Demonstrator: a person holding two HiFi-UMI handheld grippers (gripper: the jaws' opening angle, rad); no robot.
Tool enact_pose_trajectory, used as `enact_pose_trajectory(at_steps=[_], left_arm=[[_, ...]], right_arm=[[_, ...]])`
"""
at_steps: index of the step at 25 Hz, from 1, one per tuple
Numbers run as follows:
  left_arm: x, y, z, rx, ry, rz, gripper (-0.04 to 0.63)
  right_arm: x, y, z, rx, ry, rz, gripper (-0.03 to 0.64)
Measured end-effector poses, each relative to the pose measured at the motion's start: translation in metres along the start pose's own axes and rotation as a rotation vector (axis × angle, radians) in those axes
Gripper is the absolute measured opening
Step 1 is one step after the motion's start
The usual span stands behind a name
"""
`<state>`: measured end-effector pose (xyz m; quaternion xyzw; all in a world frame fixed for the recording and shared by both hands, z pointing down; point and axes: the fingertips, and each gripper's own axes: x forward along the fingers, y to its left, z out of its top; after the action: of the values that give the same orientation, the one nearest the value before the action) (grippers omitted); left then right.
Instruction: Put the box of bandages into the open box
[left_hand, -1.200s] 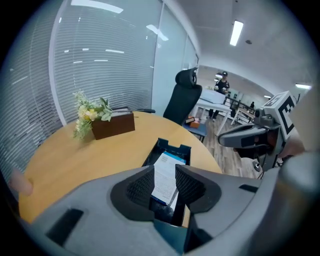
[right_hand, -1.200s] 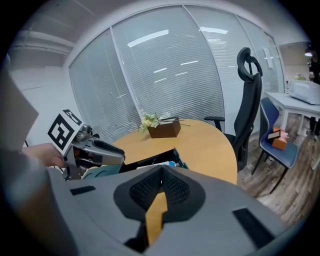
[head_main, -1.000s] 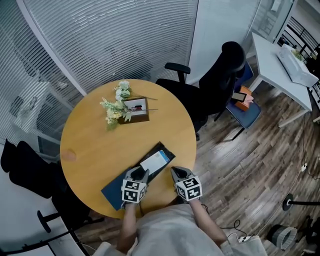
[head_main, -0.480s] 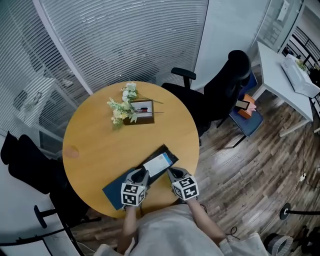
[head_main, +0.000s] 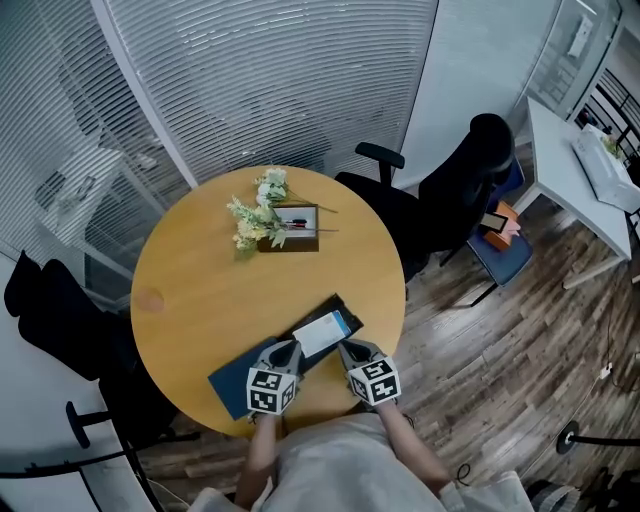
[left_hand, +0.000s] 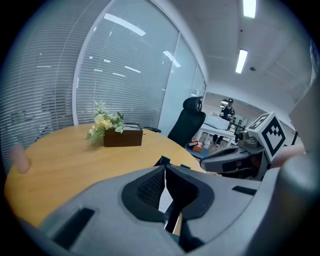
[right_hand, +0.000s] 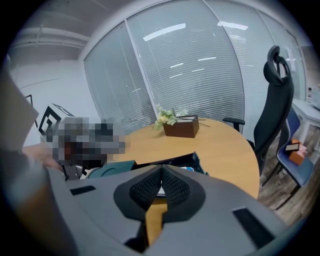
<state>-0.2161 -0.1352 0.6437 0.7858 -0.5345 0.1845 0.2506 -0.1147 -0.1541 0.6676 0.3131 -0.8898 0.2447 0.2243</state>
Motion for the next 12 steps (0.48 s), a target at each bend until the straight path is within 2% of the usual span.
enact_pose_trajectory(at_steps=[12], left_arm=[[0.0004,-0.0066,0.0014,-0.025,-0.013,-0.031,0.011]], right_arm=[[-0.0026,0.0014,-0.0041,-0.005,-0.002,0.011,-0.003]])
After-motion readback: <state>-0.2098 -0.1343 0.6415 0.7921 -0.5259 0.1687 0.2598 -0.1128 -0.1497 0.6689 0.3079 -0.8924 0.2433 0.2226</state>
